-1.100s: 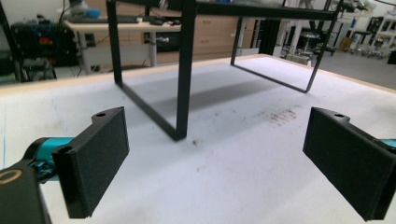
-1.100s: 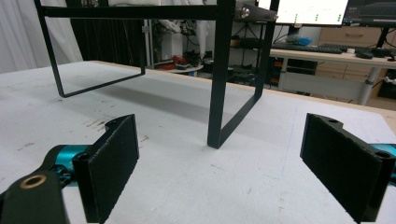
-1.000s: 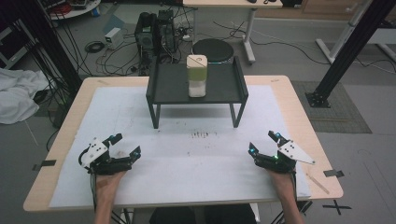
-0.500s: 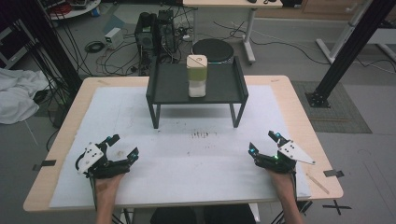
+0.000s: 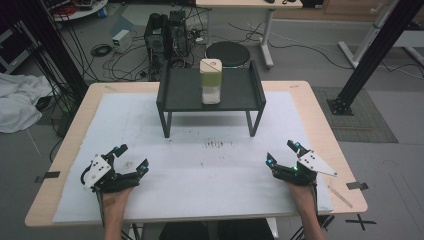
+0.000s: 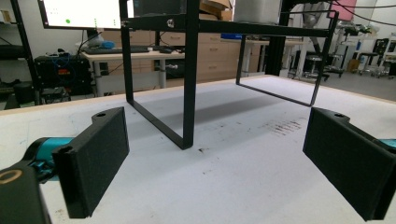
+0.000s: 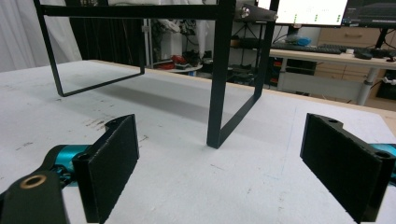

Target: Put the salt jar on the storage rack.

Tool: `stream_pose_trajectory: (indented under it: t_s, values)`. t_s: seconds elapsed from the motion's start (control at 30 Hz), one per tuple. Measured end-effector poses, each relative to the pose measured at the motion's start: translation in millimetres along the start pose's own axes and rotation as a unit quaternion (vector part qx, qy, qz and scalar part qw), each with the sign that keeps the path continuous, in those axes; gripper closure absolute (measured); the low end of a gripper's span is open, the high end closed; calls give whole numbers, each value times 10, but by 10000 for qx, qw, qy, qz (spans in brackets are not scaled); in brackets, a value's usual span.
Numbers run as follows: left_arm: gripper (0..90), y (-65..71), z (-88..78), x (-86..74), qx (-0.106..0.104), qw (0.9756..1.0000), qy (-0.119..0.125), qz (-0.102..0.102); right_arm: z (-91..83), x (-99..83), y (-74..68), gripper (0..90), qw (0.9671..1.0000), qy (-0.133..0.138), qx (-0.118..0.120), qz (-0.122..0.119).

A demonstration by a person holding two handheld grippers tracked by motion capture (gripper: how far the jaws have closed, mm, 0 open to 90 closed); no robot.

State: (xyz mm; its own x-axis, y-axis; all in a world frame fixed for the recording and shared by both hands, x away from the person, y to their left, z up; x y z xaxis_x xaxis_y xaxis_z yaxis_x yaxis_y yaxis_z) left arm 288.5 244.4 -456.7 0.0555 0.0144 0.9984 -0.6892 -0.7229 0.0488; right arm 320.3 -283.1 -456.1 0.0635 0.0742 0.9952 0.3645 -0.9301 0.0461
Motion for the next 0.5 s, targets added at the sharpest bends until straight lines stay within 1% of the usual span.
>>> stream_pose_trajectory:
  t_s: [0.03,0.13,0.17,0.27,0.37,0.43,0.5]
  values:
    - [70,-3,3,1,20,10000,24,14,-2,-1,1,108,10000,-8,-10,8]
    - [70,-3,-1,2,11,10000,-4,35,-3,0,2,108,10000,0,0,-21]
    - [70,-3,-2,2,7,10000,-10,32,-8,-1,2,107,10000,-16,-36,13]
    - [70,-4,-2,1,10,10000,-4,37,-7,0,0,107,10000,-15,-23,17]
    - [70,2,2,0,24,10000,36,8,-8,0,0,108,10000,-19,-20,13]
    - [70,5,2,-1,46,10000,14,4,-4,0,2,107,10000,-3,-1,-7]
    - [70,6,2,0,20,10000,18,-10,-9,-1,1,107,10000,-13,-25,11]
Point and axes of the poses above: each handheld gripper's, and its own axes: z roughly forward along the jaws, x roughly out of its top, y roughly to its right, the point moved 2 cm from there along z, roughly forward along the jaws, and after that the axes turned 10 degrees about -x, right-handed, at the moved point
